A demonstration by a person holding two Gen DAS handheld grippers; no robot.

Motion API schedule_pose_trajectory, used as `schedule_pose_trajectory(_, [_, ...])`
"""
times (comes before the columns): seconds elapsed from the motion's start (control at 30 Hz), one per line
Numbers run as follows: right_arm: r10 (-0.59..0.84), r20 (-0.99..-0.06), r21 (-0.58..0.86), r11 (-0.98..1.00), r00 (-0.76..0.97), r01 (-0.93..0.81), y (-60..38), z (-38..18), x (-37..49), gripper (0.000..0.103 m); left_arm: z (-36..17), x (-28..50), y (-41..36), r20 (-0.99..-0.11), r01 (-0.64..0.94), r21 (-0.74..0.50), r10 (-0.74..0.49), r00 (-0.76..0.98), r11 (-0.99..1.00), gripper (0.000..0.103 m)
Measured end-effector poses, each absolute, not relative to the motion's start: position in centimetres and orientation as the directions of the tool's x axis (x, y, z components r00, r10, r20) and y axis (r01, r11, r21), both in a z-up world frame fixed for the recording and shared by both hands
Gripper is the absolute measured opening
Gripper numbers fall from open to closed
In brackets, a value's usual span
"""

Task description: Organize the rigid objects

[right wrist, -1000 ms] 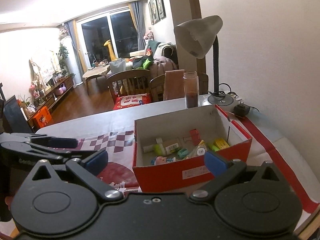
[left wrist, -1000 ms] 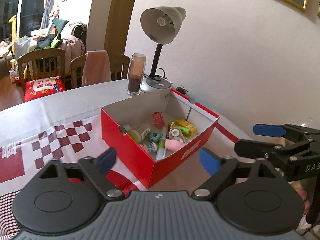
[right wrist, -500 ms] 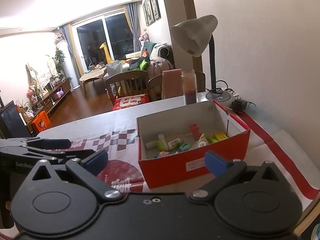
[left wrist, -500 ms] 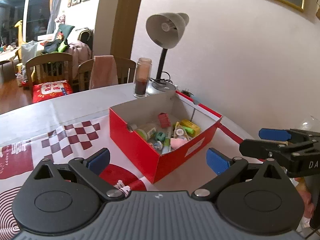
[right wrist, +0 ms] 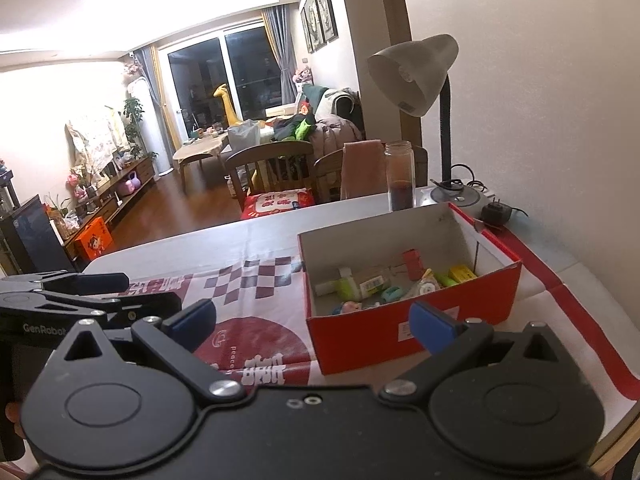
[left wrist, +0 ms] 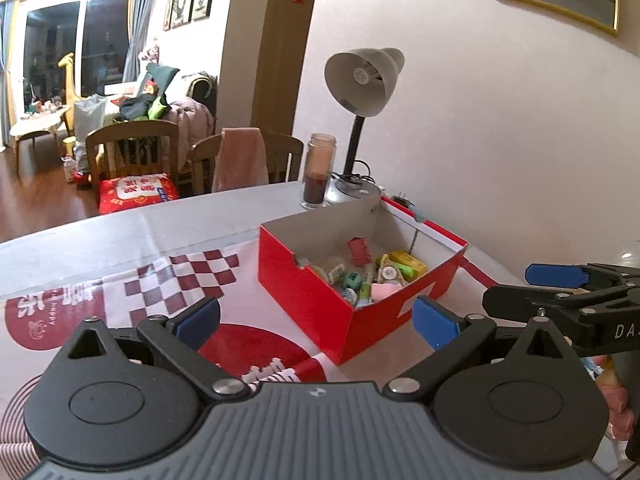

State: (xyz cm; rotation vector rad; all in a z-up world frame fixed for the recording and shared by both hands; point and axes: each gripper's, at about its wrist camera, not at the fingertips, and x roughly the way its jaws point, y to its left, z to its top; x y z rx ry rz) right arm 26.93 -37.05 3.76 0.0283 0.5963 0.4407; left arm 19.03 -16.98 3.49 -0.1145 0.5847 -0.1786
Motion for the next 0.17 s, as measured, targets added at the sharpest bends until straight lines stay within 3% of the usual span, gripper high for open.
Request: schedule_pose_trajectory(0.17, [0.416, -0.543, 0.157, 0.904, 0.729, -0.398, -36.47, 3.58, 26.70, 0.103, 3.56, 18.44, -16.27, -0.532, 0.118, -0.147, -0.179, 0.827, 0.982, 0.103])
